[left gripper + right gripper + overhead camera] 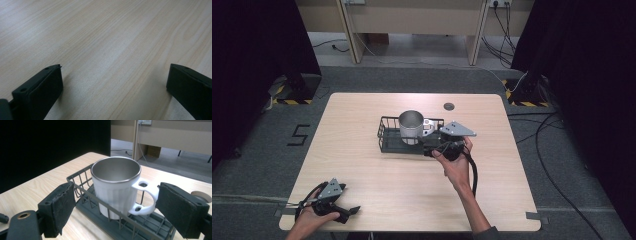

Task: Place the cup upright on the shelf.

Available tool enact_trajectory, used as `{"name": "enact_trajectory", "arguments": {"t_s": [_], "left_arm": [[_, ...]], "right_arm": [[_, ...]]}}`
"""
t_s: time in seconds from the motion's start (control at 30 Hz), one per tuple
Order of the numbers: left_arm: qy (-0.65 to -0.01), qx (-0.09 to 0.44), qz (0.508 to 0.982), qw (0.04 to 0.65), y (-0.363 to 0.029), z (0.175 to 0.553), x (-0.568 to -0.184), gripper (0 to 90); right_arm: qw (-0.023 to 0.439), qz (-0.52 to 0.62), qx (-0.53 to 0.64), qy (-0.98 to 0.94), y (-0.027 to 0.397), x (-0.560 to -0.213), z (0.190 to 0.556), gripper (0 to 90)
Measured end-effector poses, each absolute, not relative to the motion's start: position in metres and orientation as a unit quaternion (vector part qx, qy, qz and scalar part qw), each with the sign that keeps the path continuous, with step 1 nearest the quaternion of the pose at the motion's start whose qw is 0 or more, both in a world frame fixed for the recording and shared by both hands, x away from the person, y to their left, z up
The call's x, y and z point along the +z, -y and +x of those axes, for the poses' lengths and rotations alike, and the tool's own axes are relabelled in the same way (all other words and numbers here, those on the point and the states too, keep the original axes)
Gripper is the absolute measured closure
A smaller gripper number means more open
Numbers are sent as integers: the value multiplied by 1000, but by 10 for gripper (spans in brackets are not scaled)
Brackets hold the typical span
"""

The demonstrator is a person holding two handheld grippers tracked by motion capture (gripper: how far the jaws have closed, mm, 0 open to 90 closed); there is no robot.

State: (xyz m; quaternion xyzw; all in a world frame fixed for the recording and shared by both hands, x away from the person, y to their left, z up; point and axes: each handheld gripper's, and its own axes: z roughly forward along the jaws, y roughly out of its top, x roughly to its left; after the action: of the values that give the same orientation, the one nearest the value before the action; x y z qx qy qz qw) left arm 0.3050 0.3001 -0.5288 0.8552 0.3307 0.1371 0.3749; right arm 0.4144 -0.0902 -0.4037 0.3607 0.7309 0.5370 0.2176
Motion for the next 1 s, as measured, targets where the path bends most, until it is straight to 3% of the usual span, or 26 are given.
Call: {"name": "enact_trajectory", "arguments": {"t_s": [1.0], "left_arm": [[-331,137,855,374,-300,305,-529,0]], "right_arm": [[205,353,536,-738,110,-433,371,155]]}}
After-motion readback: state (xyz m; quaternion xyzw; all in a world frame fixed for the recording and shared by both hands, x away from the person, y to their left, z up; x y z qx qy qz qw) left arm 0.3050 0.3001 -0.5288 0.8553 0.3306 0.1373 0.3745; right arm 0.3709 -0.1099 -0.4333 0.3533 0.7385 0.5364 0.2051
